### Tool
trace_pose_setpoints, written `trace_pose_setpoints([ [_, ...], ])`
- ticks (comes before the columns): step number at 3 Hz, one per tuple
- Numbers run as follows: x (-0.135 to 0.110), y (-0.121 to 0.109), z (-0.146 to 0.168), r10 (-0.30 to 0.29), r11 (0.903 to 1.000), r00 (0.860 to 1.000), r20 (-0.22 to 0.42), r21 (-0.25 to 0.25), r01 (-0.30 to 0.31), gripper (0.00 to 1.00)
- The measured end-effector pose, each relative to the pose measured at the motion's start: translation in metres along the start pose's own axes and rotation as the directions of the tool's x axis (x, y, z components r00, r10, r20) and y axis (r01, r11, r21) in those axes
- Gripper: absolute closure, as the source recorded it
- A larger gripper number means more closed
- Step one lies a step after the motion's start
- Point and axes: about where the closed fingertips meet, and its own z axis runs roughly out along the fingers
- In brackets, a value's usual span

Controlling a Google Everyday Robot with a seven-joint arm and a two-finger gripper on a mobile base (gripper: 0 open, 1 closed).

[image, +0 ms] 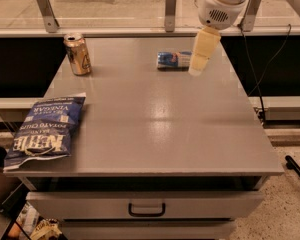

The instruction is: Place redbull can upright

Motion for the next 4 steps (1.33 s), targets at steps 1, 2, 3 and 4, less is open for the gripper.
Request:
trace_pose_setpoints([
  [1, -0.006, -0.017, 0.013, -0.012, 0.9999, 0.999, 0.033, 0.003, 0.012, 0.00],
  [2, -0.014, -0.031, 0.028, -0.049, 0.9986, 0.994, 0.095, -0.013, 0.051, 0.00],
  [3, -0.021, -0.046, 0.061, -0.063, 0.9975, 0.986, 0.155, -0.022, 0.067, 0.00],
  [4, -0.022, -0.046, 0.061, -0.063, 0.9975, 0.986, 0.155, -0.022, 0.067, 0.00],
])
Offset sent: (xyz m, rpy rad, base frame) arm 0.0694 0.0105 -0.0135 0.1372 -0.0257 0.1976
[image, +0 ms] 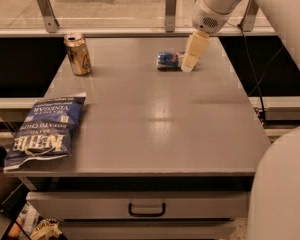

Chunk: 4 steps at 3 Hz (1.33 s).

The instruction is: Place redbull can upright

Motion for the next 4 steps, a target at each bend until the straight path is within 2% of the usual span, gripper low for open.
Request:
trace_pose_setpoints([
  [1, -0.008, -0.005, 0.004, -0.029, 0.9990, 0.999, -0.014, -0.033, 0.028, 0.00],
  [2, -0.024, -0.013, 0.016, -0.080, 0.9947, 0.995, -0.062, -0.069, 0.076, 0.00],
  [3, -0.025, -0.017, 0.027, -0.071, 0.9951, 0.993, -0.092, -0.075, 0.064, 0.00],
  [4, -0.011, -0.008, 0.046, -0.009, 0.9943, 0.991, -0.136, -0.107, -0.006, 0.00],
])
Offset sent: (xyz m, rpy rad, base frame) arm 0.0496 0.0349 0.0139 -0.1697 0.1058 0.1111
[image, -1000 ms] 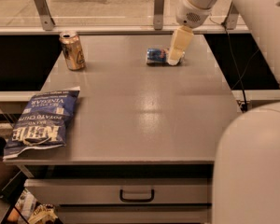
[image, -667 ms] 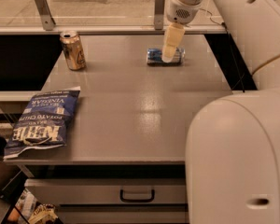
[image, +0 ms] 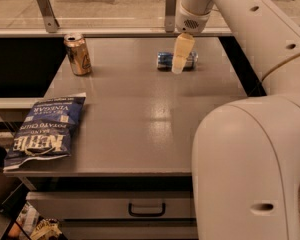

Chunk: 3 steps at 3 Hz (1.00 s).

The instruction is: Place redbull can upright

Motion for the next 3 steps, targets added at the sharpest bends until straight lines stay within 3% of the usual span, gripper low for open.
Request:
trace_pose_setpoints([
  [1, 0.005, -0.001, 0.024, 0.045, 0.9987, 0.999, -0.016, -0.023, -0.045, 0.00],
  [3, -0.013, -0.025, 0.035, 0.029, 0.9982, 1.000, 0.007, 0.053, -0.029, 0.00],
])
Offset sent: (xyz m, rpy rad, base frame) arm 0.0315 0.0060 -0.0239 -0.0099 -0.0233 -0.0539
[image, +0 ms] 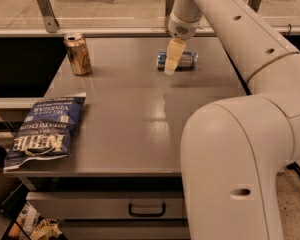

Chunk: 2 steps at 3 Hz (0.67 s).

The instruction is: Place redbull can upright

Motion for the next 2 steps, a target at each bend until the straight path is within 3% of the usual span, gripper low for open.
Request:
trace_pose_setpoints([
  [2, -0.001, -0.005, 0.022, -0.023, 0.9997, 0.999, 0.036, 0.010, 0.022, 0.00],
])
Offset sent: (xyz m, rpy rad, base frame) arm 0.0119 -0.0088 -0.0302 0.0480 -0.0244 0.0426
